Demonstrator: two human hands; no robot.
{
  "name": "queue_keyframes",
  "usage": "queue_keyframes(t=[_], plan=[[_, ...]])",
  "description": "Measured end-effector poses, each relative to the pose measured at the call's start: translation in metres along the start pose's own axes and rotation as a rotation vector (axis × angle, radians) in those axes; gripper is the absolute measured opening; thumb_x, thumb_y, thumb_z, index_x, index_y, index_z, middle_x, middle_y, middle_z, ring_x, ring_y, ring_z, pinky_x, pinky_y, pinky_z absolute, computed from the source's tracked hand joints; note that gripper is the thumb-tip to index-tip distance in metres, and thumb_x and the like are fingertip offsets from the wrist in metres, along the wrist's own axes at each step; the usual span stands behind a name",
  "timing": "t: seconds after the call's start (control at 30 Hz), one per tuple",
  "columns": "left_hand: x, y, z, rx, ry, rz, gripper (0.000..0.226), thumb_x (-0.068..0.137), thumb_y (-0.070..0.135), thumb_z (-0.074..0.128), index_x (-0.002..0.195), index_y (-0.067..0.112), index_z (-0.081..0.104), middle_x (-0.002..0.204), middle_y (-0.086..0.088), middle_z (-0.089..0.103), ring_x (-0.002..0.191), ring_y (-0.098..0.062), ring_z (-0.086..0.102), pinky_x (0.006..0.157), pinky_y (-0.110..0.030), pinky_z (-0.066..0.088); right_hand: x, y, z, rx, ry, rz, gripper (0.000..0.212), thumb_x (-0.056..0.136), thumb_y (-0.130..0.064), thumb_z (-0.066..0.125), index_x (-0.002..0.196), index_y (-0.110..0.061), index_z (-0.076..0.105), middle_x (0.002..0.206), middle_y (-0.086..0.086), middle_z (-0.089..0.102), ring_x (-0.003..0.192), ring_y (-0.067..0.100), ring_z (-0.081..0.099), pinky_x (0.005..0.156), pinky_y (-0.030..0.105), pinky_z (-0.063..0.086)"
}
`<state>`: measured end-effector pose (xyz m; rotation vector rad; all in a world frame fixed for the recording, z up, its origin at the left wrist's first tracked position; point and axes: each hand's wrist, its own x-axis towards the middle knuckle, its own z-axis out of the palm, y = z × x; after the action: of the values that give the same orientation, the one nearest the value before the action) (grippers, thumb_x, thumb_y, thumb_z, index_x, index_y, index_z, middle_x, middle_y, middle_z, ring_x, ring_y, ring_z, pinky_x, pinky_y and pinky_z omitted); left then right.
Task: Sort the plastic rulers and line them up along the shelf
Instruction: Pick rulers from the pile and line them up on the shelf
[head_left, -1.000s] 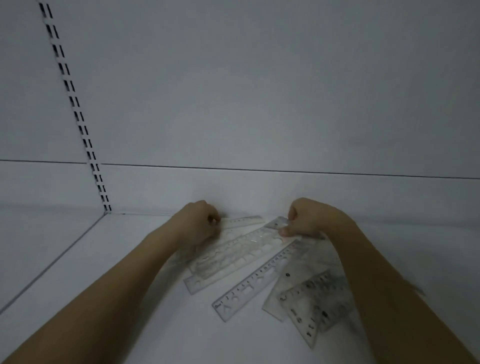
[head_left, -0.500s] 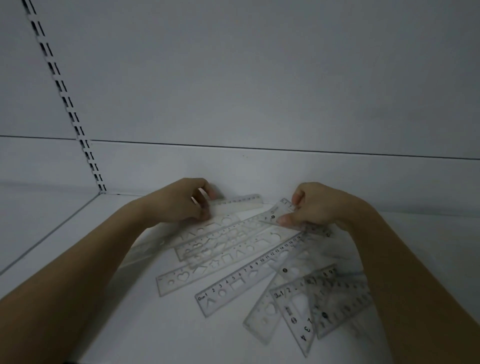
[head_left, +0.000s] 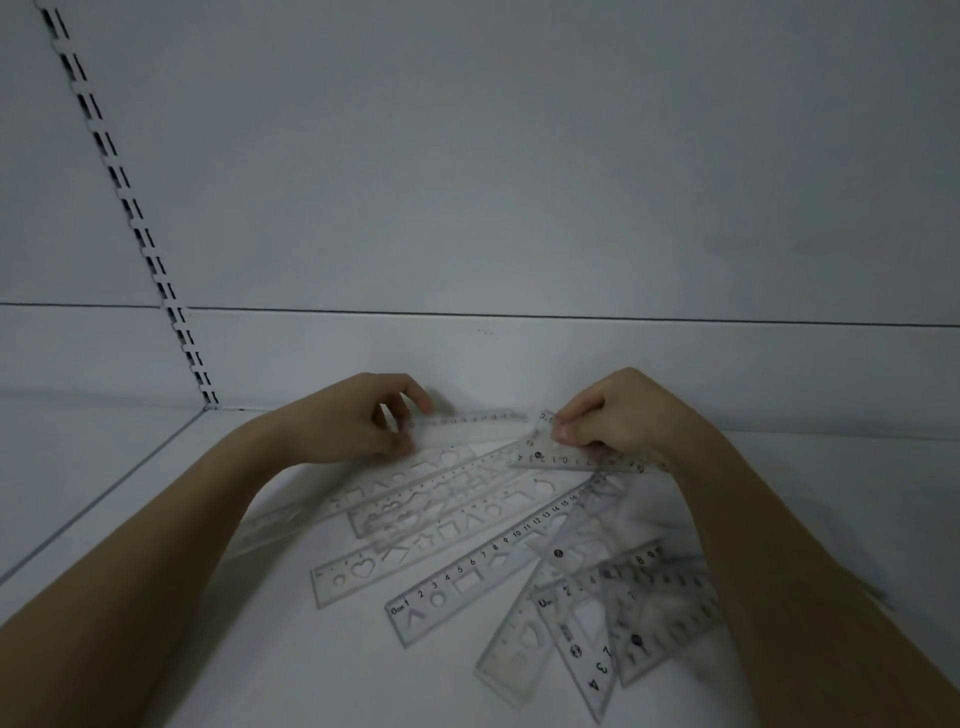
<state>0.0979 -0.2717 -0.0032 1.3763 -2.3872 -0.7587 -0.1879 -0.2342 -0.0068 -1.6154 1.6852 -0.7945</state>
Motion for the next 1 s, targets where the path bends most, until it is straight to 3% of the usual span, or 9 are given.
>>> queue_keyframes(t=[0.13,0.27,0.37,0.57,0.7,0.8,0.9,0.93,1.0], plan=[[-0.004,0.007,0.005,0.006,0.017,-0.002,0.036,0.083,0.009,0.069,0.106,0.034,0.06,0.098,0.005,0.064,0.078,-0.013,0.061,0.073,-0.022,0.05,0.0,-0.003,-0.002,0.103,-0.017,0.031,0.003,0.077,0.0,0.077,0.08,-0.001,0.075,0.074,0.015,0.072,0.06,0.017,0.063,0.059,0.024,0.058],[-0.011,0.013,0.004,-0.011,0.06,-0.041,0.034,0.084,0.007,0.066,0.107,0.032,0.061,0.095,0.002,0.065,0.075,-0.012,0.061,0.071,-0.02,0.048,0.006,-0.003,0.003,-0.079,0.038,-0.026,0.007,0.076,-0.01,0.078,0.073,-0.017,0.078,0.083,0.002,0.075,0.082,0.017,0.07,0.081,0.029,0.057],[-0.02,0.013,0.003,0.02,0.156,-0.079,0.03,0.086,0.017,0.067,0.108,0.036,0.06,0.092,0.005,0.065,0.07,-0.009,0.057,0.067,-0.019,0.044,0.008,0.0,0.004,-0.097,0.053,-0.046,0.002,0.077,-0.016,0.078,0.077,-0.018,0.078,0.086,0.001,0.074,0.087,0.018,0.068,0.083,0.026,0.053],[-0.052,0.005,-0.009,0.12,0.284,-0.154,0.029,0.083,0.042,0.069,0.11,0.041,0.057,0.09,0.006,0.06,0.063,-0.008,0.05,0.06,-0.017,0.039,-0.013,-0.016,0.003,0.117,0.149,-0.236,0.008,0.088,-0.016,0.066,0.084,-0.014,0.073,0.075,0.005,0.07,0.06,0.016,0.063,0.055,0.024,0.045],[-0.083,-0.01,-0.033,0.149,0.365,-0.176,0.029,0.083,0.043,0.069,0.11,0.04,0.057,0.091,0.008,0.059,0.066,-0.006,0.052,0.061,-0.019,0.039,-0.023,-0.039,0.024,0.12,0.154,-0.282,0.01,0.092,-0.022,0.061,0.089,-0.02,0.07,0.073,0.005,0.065,0.055,0.016,0.062,0.052,0.026,0.045],[-0.108,-0.026,-0.053,0.184,0.424,-0.202,0.028,0.087,0.037,0.067,0.113,0.034,0.058,0.095,0.011,0.058,0.074,-0.006,0.053,0.065,-0.02,0.039,-0.024,-0.063,0.045,0.047,0.145,-0.31,0.019,0.096,-0.026,0.057,0.109,-0.024,0.07,0.078,0.001,0.061,0.067,0.016,0.06,0.066,0.026,0.044],[-0.14,-0.045,-0.071,0.242,0.46,-0.22,0.031,0.088,0.033,0.066,0.118,0.029,0.058,0.1,0.011,0.057,0.077,-0.003,0.05,0.072,-0.024,0.039,-0.029,-0.097,0.073,-0.033,0.08,-0.328,0.035,0.099,-0.025,0.049,0.133,-0.02,0.058,0.123,0.001,0.063,0.115,0.017,0.057,0.094,0.026,0.041],[-0.153,-0.052,-0.077,0.261,0.465,-0.225,0.032,0.088,0.033,0.066,0.118,0.029,0.057,0.101,0.011,0.057,0.077,-0.002,0.049,0.072,-0.024,0.039,-0.032,-0.11,0.084,-0.053,0.05,-0.334,0.04,0.1,-0.027,0.048,0.138,-0.015,0.053,0.131,0.0,0.059,0.122,0.017,0.053,0.101,0.029,0.038],[-0.181,-0.068,-0.089,0.292,0.462,-0.235,0.033,0.087,0.038,0.066,0.117,0.031,0.057,0.1,0.013,0.056,0.078,-0.002,0.049,0.071,-0.024,0.039,-0.042,-0.136,0.111,-0.051,-0.045,-0.335,0.058,0.096,-0.036,0.056,0.143,-0.006,0.042,0.113,-0.004,0.057,0.112,0.018,0.054,0.1,0.032,0.039]])
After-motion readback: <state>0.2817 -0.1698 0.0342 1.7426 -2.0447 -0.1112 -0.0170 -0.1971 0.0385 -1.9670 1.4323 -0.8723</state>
